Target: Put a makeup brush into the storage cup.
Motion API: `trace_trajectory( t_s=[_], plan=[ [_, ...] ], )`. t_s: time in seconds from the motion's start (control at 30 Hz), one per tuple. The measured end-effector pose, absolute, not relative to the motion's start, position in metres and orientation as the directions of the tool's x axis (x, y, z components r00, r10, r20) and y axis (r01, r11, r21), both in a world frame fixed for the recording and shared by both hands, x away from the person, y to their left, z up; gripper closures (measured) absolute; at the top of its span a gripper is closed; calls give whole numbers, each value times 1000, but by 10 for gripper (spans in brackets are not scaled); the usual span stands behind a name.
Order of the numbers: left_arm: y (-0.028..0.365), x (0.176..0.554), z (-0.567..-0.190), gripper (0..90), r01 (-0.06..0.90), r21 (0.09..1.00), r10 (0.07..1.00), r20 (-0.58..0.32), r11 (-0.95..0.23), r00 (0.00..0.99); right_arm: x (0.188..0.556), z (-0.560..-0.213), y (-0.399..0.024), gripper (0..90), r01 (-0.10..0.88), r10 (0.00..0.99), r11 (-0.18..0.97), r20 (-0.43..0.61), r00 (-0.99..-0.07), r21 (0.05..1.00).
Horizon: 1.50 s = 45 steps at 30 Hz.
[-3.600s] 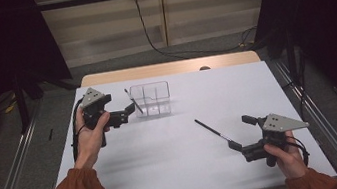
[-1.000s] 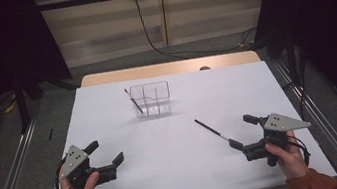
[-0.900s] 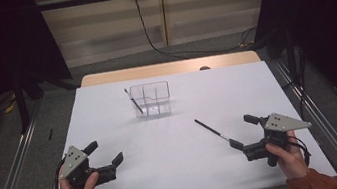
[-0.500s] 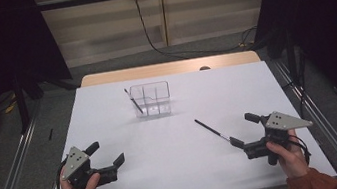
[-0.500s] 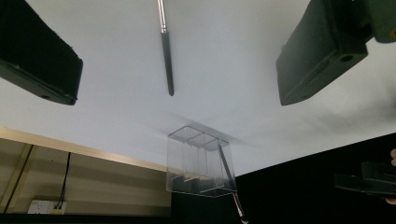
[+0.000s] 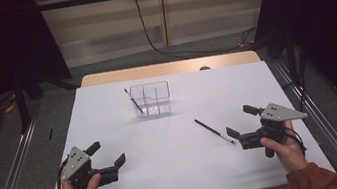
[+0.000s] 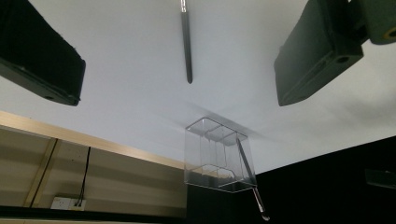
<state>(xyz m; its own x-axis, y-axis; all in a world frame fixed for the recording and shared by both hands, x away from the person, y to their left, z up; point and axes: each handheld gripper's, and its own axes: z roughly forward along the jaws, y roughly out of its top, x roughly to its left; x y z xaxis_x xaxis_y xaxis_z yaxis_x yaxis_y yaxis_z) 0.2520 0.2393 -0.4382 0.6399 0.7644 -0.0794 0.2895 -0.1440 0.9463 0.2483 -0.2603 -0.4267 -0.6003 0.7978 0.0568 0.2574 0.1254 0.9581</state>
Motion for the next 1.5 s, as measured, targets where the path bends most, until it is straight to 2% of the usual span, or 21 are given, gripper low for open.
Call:
trace_trajectory(
  t_s=[0.5,0.63,0.83,0.97,1.17,1.27,1.5],
  plan=[
    [240,251,-437,29,278,948,755,-67,-156,652,279,-419,-251,11,331,770,196,65,-635,923],
    [239,251,-437,30,278,947,755,-63,-161,653,292,-418,-249,14,402,737,248,98,-669,881],
    [238,252,-438,30,280,944,753,-56,-173,655,305,-419,-248,42,440,740,307,79,-668,844],
    [238,251,-437,30,278,945,754,-55,-174,655,312,-415,-247,45,495,713,393,83,-696,775],
    [237,252,-437,30,280,943,748,-53,-181,662,322,-413,-243,53,541,699,462,87,-710,703],
    [237,252,-438,30,282,942,748,-54,-181,661,327,-415,-238,15,590,691,494,123,-712,639],
    [238,252,-438,30,285,941,749,-54,-184,660,334,-415,-227,34,633,679,564,139,-721,530]
  ],
)
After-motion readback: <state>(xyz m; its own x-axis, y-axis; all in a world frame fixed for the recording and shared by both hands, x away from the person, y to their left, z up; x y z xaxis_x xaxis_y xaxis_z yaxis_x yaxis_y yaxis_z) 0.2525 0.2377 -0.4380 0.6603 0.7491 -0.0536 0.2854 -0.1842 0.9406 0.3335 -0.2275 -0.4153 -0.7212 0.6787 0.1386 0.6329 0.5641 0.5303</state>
